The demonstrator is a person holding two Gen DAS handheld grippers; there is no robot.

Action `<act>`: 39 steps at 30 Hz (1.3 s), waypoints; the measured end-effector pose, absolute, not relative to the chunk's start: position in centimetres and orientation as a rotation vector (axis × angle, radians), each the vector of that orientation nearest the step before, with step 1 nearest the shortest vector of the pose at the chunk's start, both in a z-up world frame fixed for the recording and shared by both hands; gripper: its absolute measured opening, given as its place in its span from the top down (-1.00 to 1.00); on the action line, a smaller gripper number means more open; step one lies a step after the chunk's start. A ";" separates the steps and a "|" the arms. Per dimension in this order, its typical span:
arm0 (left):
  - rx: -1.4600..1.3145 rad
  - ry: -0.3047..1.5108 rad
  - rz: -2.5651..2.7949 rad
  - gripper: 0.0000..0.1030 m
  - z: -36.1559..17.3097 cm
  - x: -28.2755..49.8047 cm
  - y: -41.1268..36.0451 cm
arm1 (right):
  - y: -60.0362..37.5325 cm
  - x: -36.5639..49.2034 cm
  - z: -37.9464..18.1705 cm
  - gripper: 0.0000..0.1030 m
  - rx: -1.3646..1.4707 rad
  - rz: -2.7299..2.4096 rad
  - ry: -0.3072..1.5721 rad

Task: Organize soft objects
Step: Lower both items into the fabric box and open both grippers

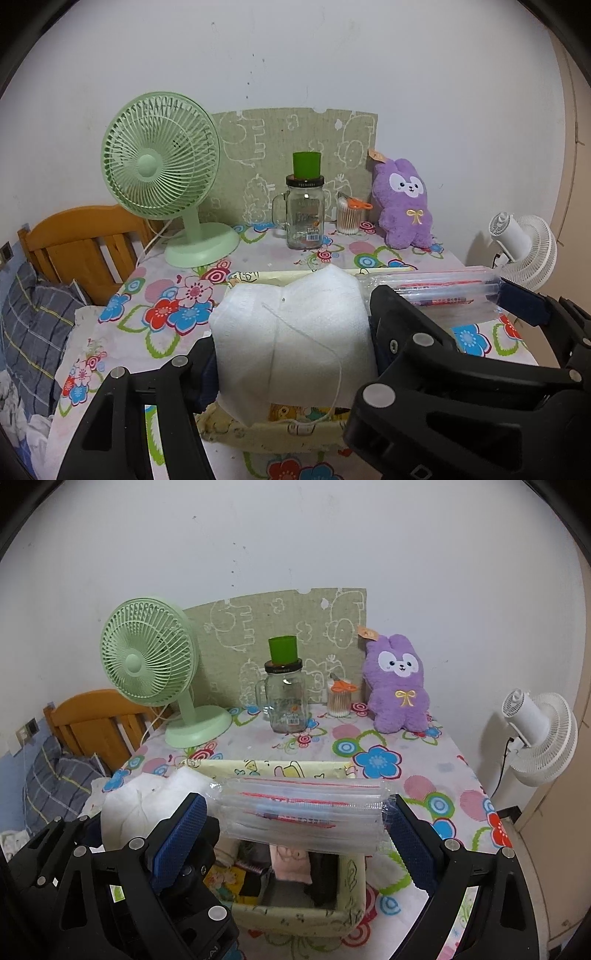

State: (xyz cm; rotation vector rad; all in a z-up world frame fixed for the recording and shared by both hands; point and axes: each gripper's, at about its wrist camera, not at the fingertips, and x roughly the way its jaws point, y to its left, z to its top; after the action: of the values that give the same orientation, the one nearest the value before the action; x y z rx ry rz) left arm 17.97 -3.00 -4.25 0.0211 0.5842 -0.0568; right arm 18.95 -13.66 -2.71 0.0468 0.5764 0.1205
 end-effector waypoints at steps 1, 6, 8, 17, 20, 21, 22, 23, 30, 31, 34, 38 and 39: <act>0.021 0.589 -0.057 -0.36 -4.4 18.3 -3.0 | -13.7 19.3 -2.9 -0.90 0.048 0.120 0.579; 0.018 0.620 -0.061 -0.39 -5.3 19.7 -3.0 | -13.8 20.6 -3.7 -0.90 0.053 0.128 0.595; 0.012 0.643 -0.082 -0.53 -5.8 20.1 -3.0 | -13.9 21.1 -4.1 -0.90 0.054 0.129 0.602; 0.027 0.695 -0.118 -0.85 -6.6 20.6 -3.1 | -13.5 22.3 -5.3 -0.89 0.060 0.171 0.640; 0.040 0.702 -0.091 -0.86 -6.6 20.6 -2.9 | -13.2 22.6 -5.6 -0.90 0.051 0.183 0.647; 0.042 0.704 -0.086 -0.86 -6.6 20.6 -2.8 | -13.1 22.7 -5.6 -0.92 0.049 0.188 0.649; 0.046 0.704 -0.082 -0.86 -6.6 20.5 -2.8 | -13.0 22.7 -5.6 -1.00 0.046 0.191 0.651; 0.051 0.704 -0.078 -0.87 -6.5 20.4 -2.7 | -12.9 22.7 -5.6 -1.00 0.043 0.193 0.652; 0.056 0.693 -0.077 -0.93 -6.0 19.6 -2.4 | -12.5 21.9 -5.2 -1.00 0.024 0.211 0.646; 0.057 0.690 -0.076 -0.95 -5.9 19.4 -2.4 | -12.5 21.7 -5.0 -1.00 0.024 0.214 0.642; 0.059 0.677 -0.065 -1.00 -5.4 18.8 -2.3 | -12.5 21.1 -4.6 -1.00 0.024 0.223 0.629; 0.057 0.667 -0.053 -1.00 -5.0 18.2 -1.9 | -12.4 20.1 -4.0 -1.00 0.027 0.241 0.620; 0.061 0.663 -0.050 -1.00 -4.8 17.9 -1.9 | -12.4 19.9 -3.9 -1.00 0.027 0.243 0.618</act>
State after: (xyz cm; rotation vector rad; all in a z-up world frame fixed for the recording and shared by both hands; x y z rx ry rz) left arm 17.89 -1.86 -4.84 0.0605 0.6630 -0.0495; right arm 19.90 -12.36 -3.91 0.0267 0.6178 0.2426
